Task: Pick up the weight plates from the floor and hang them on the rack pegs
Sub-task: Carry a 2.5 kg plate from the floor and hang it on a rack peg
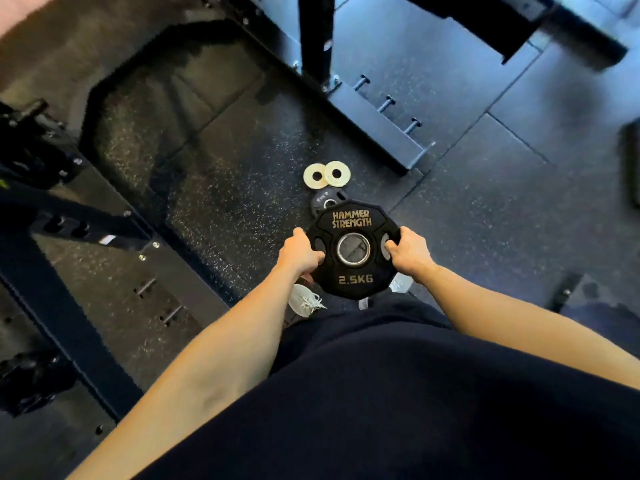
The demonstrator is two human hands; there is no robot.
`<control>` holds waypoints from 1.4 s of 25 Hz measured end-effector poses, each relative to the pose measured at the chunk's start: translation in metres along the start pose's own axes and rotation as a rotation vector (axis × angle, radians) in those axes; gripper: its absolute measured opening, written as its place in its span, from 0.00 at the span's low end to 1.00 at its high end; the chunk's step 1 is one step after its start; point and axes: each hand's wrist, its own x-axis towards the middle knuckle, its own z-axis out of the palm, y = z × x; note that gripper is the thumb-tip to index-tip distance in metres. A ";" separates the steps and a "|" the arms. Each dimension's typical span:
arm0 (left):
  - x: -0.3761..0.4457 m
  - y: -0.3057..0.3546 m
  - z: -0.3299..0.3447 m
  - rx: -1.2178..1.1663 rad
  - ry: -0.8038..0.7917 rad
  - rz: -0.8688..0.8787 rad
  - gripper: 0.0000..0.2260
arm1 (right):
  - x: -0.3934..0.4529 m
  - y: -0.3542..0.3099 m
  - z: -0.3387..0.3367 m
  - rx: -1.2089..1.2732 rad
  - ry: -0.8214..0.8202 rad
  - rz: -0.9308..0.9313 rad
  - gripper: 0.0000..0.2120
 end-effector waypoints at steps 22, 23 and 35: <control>-0.055 0.363 0.291 0.386 -0.264 0.384 0.20 | -0.012 0.384 -0.207 0.494 0.277 0.473 0.14; -0.050 0.380 0.296 0.378 -0.264 0.381 0.20 | -0.002 0.391 -0.219 0.510 0.275 0.475 0.14; 0.079 0.675 0.334 0.527 -0.254 0.493 0.22 | 0.198 0.447 -0.428 0.562 0.394 0.498 0.13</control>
